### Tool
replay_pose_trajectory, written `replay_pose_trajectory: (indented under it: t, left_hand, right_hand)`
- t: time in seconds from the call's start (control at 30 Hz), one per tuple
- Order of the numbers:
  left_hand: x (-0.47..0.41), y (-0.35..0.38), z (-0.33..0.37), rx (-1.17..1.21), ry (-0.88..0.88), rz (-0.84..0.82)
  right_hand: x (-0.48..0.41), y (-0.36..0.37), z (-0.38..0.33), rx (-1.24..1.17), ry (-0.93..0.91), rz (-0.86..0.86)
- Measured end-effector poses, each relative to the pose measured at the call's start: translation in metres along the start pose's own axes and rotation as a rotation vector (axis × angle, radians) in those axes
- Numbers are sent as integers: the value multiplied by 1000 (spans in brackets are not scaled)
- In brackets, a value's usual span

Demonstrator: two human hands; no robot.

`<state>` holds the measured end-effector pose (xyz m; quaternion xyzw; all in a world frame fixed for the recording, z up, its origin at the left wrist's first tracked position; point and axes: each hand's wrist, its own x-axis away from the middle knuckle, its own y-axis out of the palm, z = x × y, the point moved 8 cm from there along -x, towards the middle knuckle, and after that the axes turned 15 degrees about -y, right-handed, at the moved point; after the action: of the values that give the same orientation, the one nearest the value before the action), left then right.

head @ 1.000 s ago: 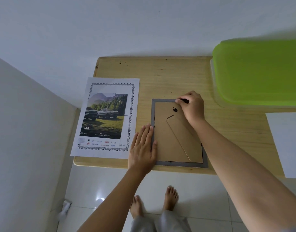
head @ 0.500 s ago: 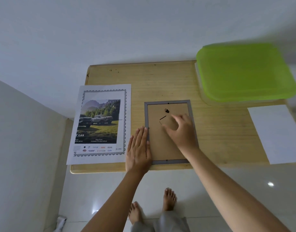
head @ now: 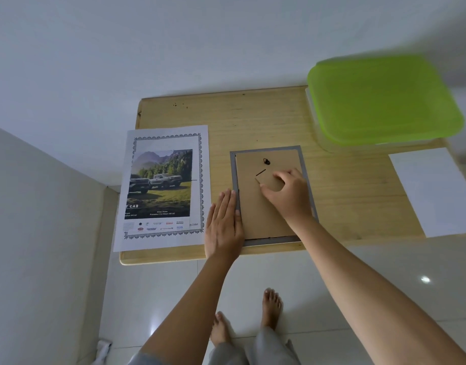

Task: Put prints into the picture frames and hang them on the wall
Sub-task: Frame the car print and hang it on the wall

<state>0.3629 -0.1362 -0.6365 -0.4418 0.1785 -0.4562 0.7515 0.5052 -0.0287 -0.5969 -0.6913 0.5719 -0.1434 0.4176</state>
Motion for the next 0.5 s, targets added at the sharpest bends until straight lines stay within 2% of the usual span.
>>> replay_pose_trajectory:
  t: [0.2, 0.5]
  left_hand:
    - [-1, 0, 0, 22, -7, -18]
    - [-1, 4, -1, -39, 11, -37]
  right_hand:
    - [-4, -29, -9, -82, 22, 177]
    - [5, -91, -3, -88, 53, 278]
